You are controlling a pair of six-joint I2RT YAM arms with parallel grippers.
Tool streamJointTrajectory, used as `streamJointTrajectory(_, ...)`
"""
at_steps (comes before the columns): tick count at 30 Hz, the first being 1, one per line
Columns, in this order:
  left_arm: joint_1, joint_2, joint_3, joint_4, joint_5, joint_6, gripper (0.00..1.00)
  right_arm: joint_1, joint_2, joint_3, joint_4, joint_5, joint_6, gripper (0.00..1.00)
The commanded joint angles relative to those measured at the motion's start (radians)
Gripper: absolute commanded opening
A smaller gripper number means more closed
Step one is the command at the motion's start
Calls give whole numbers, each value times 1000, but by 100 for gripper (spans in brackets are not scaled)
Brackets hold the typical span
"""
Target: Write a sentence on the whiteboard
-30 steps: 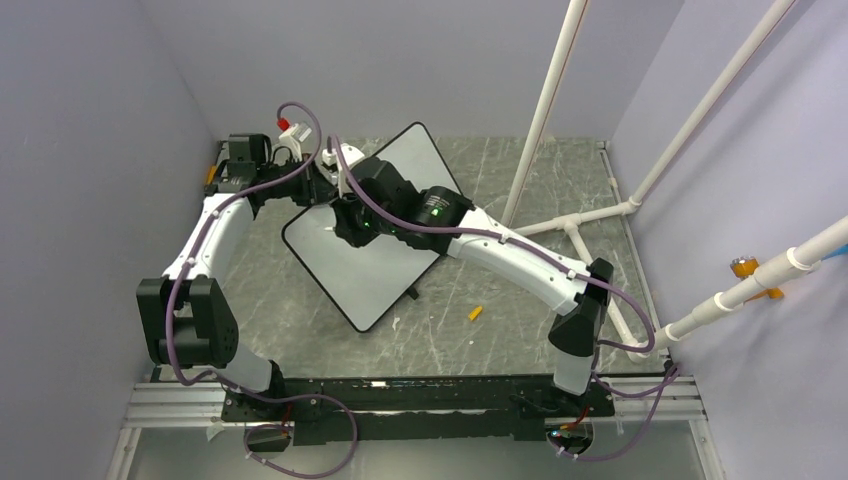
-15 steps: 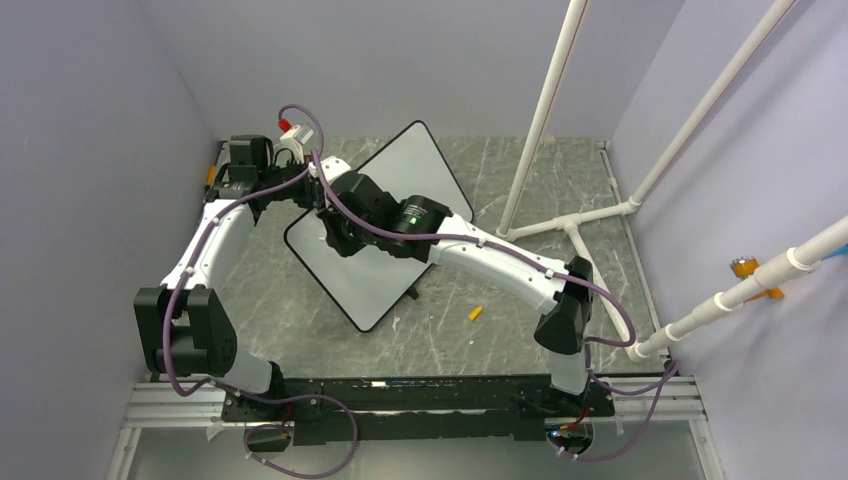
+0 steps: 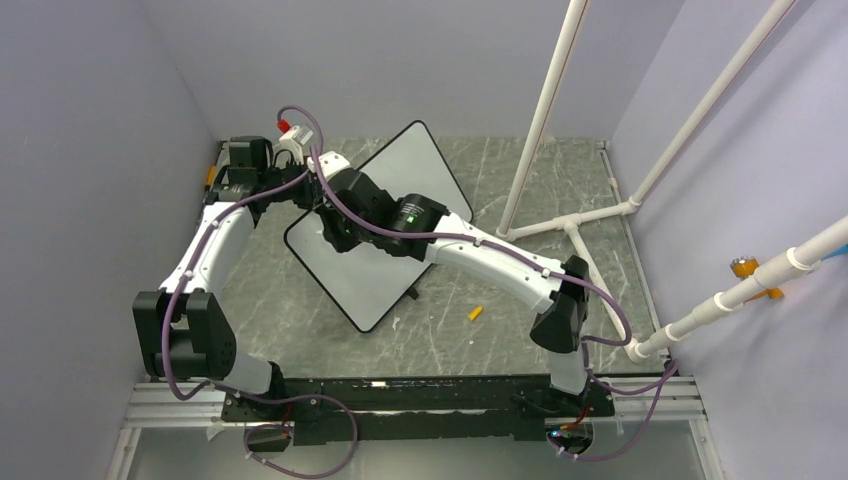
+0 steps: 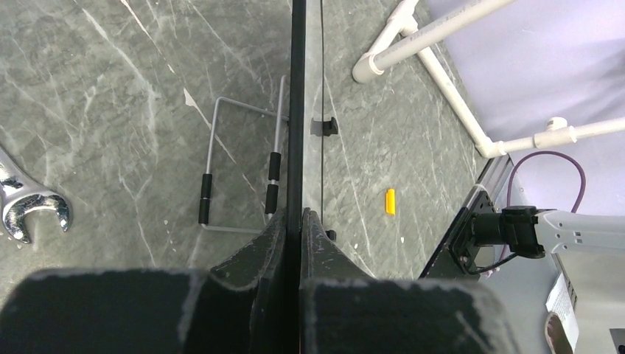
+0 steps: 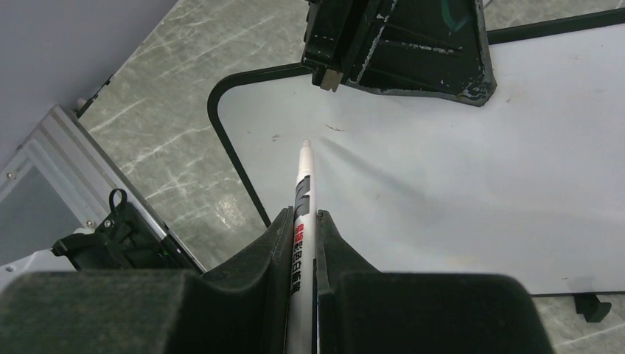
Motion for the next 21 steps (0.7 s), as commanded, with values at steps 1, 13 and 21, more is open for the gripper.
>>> streamJointTrajectory(1,-3,-45,0,61,-26,23,0,4,15,56,54,7,11,0)
streamJointTrajectory(13,-2,-55,-11,67,-34,16,0,2,47,88,61,23,17,0)
streamJointTrajectory(21,-3,-59,-12,69,-34,16,0,3,51,67,63,30,20,0)
